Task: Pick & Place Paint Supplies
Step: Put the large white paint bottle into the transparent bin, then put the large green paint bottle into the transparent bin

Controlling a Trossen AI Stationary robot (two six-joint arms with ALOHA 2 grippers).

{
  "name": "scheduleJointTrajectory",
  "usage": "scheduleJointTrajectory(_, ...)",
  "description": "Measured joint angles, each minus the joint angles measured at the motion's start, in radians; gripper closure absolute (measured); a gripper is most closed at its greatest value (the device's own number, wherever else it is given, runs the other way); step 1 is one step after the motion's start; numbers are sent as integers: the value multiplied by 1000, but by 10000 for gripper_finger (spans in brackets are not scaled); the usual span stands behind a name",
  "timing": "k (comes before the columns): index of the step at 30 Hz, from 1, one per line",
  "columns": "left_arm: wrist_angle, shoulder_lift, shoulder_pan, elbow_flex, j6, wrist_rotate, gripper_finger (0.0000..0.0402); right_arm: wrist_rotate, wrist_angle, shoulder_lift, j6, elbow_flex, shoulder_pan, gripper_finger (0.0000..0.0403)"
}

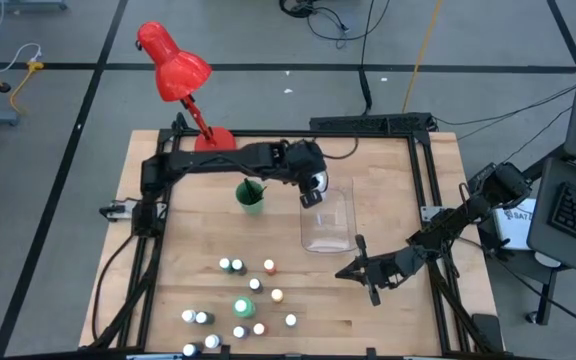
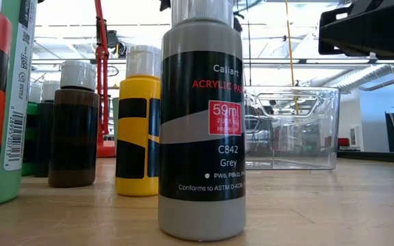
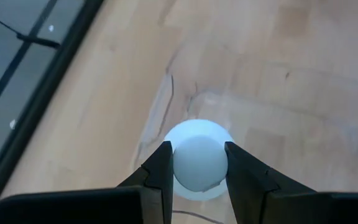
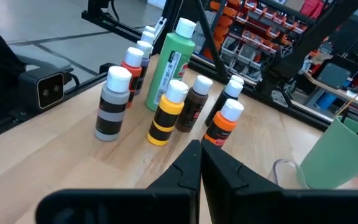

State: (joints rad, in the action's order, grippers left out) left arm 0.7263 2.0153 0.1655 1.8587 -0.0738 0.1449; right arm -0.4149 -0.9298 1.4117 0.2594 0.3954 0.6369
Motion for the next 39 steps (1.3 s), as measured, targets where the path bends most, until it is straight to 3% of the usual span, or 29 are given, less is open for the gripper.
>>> scheduleJointTrajectory(12,-41,67,7,4,2,-5,297,0,0,0,26,0,0,399)
scheduleJointTrajectory(22,21,36,-5,-1,67,-8,162,0,1,0,22,0,0,399)
scheduleJointTrajectory(30,69,-198,-78,-2,122,17,119,0,1,0,21,0,0,399)
scheduleJointTrajectory(35,131,-375,-161,-2,84,35,129,0,0,0,19,0,0,399)
scheduleJointTrajectory(39,233,-495,-278,0,24,62,158,0,1,0,17,0,0,399)
